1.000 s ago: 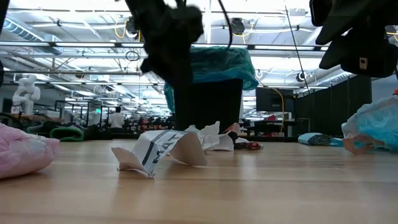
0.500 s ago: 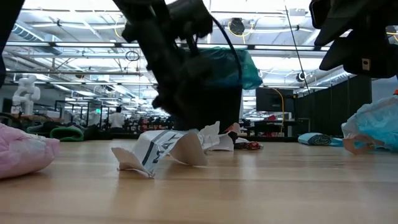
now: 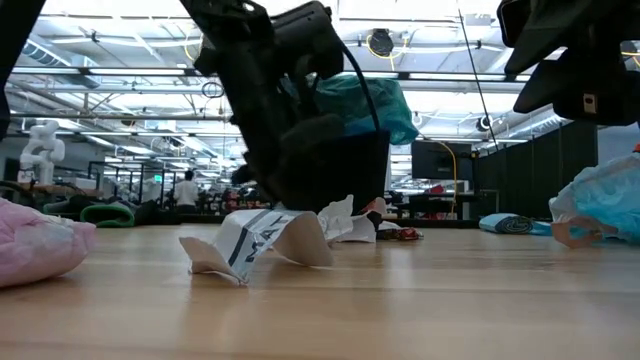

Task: Place trash/remove bag and relplace
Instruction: Put the blue plastic into the trash bin

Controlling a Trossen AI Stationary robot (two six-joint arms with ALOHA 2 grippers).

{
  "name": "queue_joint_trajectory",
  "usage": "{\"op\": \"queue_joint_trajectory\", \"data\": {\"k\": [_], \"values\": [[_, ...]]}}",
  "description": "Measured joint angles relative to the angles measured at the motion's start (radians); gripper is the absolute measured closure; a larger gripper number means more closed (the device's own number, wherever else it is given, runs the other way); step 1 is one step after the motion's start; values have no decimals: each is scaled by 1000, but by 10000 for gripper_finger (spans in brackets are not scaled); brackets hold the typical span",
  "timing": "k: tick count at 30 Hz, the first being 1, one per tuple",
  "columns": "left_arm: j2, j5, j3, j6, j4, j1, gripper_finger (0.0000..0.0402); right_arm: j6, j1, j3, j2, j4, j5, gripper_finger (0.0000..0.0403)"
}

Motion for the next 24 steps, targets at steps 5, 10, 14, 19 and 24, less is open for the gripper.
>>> {"op": "queue_joint_trajectory", "data": {"k": [5, 10, 14, 19, 24], "values": [[-70, -23, 19, -54, -135, -61, 381, -21, 0, 0, 0, -2, 0, 248], [-192, -142, 38, -126, -249, -152, 382, -30, 0, 0, 0, -2, 0, 248], [-298, -259, 67, -201, -322, -205, 382, -50, 0, 0, 0, -1, 0, 248], [-421, -391, 108, -233, -368, -228, 382, -66, 0, 0, 0, -5, 0, 248], [-531, -552, 168, -146, -363, -205, 382, -67, 0, 0, 0, 0, 0, 248]]}}
